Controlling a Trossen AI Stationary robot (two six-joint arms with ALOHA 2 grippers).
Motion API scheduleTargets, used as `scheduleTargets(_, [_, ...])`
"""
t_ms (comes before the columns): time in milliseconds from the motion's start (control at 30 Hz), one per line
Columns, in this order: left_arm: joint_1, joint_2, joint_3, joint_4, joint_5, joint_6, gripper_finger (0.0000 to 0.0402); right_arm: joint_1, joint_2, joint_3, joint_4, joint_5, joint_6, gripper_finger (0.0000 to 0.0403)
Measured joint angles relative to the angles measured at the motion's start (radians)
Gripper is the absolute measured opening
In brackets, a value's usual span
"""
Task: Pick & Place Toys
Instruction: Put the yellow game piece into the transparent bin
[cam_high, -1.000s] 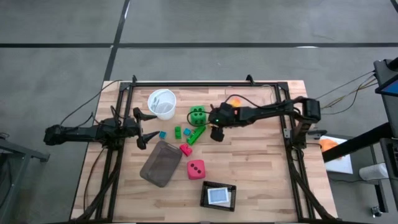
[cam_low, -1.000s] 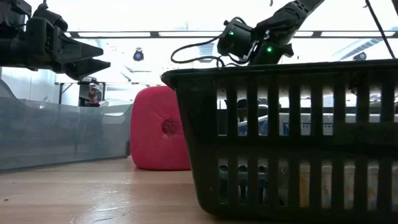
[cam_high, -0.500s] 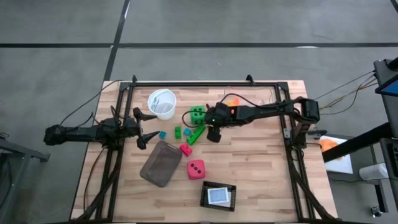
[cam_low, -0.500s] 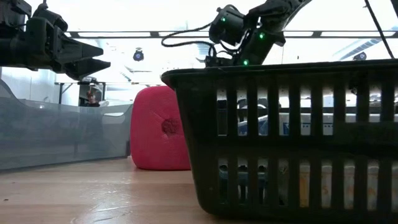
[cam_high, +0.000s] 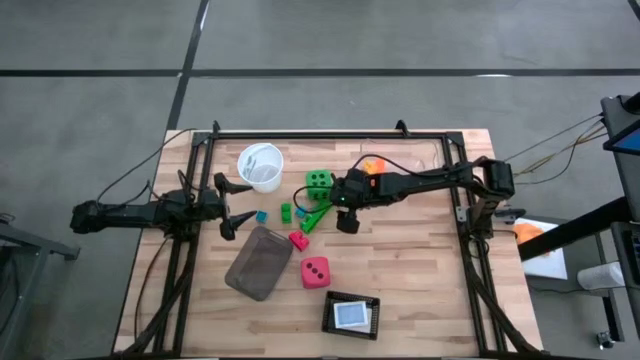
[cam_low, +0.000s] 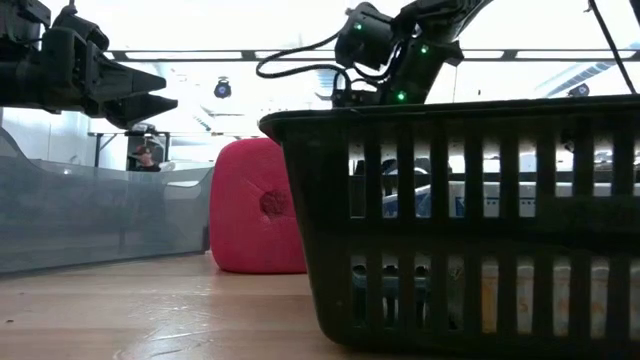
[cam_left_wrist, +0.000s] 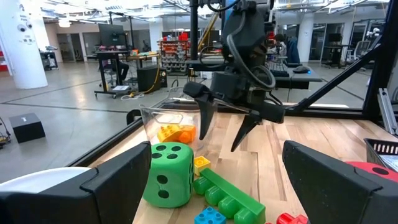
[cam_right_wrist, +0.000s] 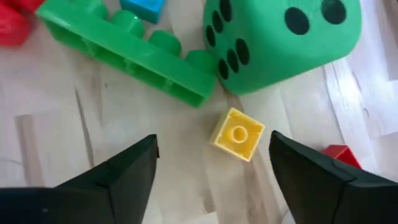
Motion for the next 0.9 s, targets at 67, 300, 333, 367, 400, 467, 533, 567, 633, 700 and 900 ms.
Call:
scheduleTargets(67, [0.000, 0.000, 0.000, 0.003, 0.000, 0.001, 0.0362, -0.014, 0.006, 0.002, 0.000, -0.001, -0.007, 0.0316])
scheduleTargets(300, [0.000, 0.000, 0.000, 0.006, 0.000, 0.004, 0.0362, -0.060, 0.063, 0.037, -0.024, -0.040, -0.036, 0.0341])
scheduleTargets(333, [0.000, 0.000, 0.000, 0.006, 0.000, 0.004, 0.0362, -0.063, 0.073, 0.044, -0.033, -0.042, -0.044, 0.0341])
scheduleTargets(367, [0.000, 0.000, 0.000, 0.006, 0.000, 0.004, 0.0362, -0.065, 0.086, 0.052, -0.043, -0.044, -0.050, 0.0341])
scheduleTargets(400, [0.000, 0.000, 0.000, 0.005, 0.000, 0.005, 0.0362, -0.069, 0.097, 0.063, -0.055, -0.046, -0.053, 0.0341])
scheduleTargets(467, [0.000, 0.001, 0.000, 0.006, 0.000, 0.005, 0.0362, -0.075, 0.121, 0.085, -0.080, -0.046, -0.061, 0.0341])
scheduleTargets(533, [0.001, 0.002, 0.000, 0.004, 0.000, 0.005, 0.0362, -0.081, 0.142, 0.106, -0.092, -0.042, -0.074, 0.0341])
scheduleTargets(567, [0.001, 0.002, 0.000, 0.006, 0.000, 0.005, 0.0362, -0.084, 0.155, 0.114, -0.094, -0.037, -0.081, 0.0341])
scheduleTargets(633, [0.001, 0.002, 0.000, 0.005, 0.000, 0.005, 0.0362, -0.092, 0.180, 0.134, -0.097, -0.045, -0.087, 0.0341])
scheduleTargets(700, [0.001, 0.002, 0.000, 0.006, 0.000, 0.005, 0.0362, -0.100, 0.210, 0.155, -0.119, -0.050, -0.095, 0.0341])
scheduleTargets(900, [0.001, 0.002, 0.000, 0.005, 0.000, 0.005, 0.0362, -0.117, 0.267, 0.218, -0.185, -0.062, -0.095, 0.0341])
